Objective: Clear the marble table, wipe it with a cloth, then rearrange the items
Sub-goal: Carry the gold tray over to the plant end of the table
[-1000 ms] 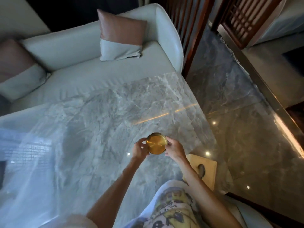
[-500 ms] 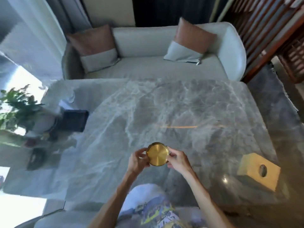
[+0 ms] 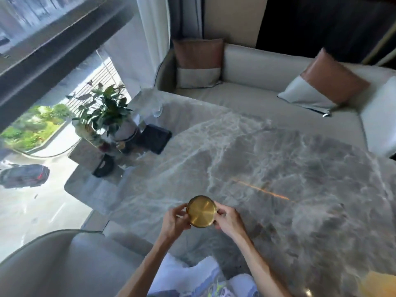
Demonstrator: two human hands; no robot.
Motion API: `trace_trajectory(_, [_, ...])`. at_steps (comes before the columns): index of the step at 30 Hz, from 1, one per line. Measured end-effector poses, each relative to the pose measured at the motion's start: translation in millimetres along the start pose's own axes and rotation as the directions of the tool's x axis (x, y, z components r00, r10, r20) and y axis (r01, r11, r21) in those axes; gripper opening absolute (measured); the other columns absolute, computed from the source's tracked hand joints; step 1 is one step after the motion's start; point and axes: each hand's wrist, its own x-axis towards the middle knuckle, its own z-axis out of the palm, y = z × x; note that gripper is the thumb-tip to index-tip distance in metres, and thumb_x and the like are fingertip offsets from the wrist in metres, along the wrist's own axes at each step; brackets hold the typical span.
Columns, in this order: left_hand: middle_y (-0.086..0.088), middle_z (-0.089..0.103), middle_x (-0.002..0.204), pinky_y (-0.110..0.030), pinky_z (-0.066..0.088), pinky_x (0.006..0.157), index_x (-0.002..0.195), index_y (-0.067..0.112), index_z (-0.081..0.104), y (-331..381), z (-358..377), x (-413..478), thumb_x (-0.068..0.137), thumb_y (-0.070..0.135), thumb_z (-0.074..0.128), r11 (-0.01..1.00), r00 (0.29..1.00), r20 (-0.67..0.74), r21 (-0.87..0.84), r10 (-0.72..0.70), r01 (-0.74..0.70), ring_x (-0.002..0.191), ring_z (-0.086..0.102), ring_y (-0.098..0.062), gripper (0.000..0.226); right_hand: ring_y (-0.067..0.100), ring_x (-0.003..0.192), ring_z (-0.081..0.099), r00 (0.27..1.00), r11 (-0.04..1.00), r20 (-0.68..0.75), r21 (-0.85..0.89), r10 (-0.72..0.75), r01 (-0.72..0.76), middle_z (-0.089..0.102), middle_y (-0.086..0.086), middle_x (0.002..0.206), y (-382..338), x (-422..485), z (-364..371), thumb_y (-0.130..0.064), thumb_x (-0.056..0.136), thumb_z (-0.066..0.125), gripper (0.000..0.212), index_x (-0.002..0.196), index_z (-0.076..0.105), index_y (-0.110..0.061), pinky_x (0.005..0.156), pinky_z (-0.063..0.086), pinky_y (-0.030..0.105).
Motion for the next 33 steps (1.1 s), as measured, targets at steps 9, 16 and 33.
trace_trajectory(9, [-0.014,0.069,0.084,-0.045,0.062,0.071,0.123,0.014,0.065,0,-111,75,0.086,0.001,0.052,0.999,0.999,-0.025,-0.034,-0.03,0.029,0.068,0.07,-0.035,0.041,0.015,0.074,0.073,0.997,0.996,0.001,-0.053,0.077,-0.076,0.069,-0.007,0.089,-67,77,104,-0.01,0.089,0.058,0.049,0.133,0.06,-0.032,0.075,0.064,0.034])
trace_trajectory(16, [-0.009,0.067,0.078,-0.04,0.06,0.067,0.123,0.008,0.063,-13,-236,163,0.084,-0.001,0.049,0.988,0.99,-0.042,-0.077,-0.136,0.133,0.064,0.066,-0.025,0.042,0.017,0.067,0.071,0.986,0.985,0.035,-0.072,0.162,-0.159,0.07,-0.006,0.097,-138,159,222,-0.014,0.09,0.061,0.049,0.137,0.058,-0.029,0.083,0.061,0.043])
trace_trajectory(33, [-0.012,0.075,0.101,-0.029,0.055,0.081,0.107,0.004,0.072,-23,-323,275,0.065,0.011,0.048,0.998,1.0,-0.004,0.056,-0.011,0.011,0.097,0.069,-0.021,0.048,0.017,0.069,0.054,0.945,0.948,-0.068,0.007,0.319,-0.319,0.067,0.006,0.101,-195,243,330,0.0,0.094,0.057,0.048,0.139,0.055,-0.016,0.069,0.057,0.033])
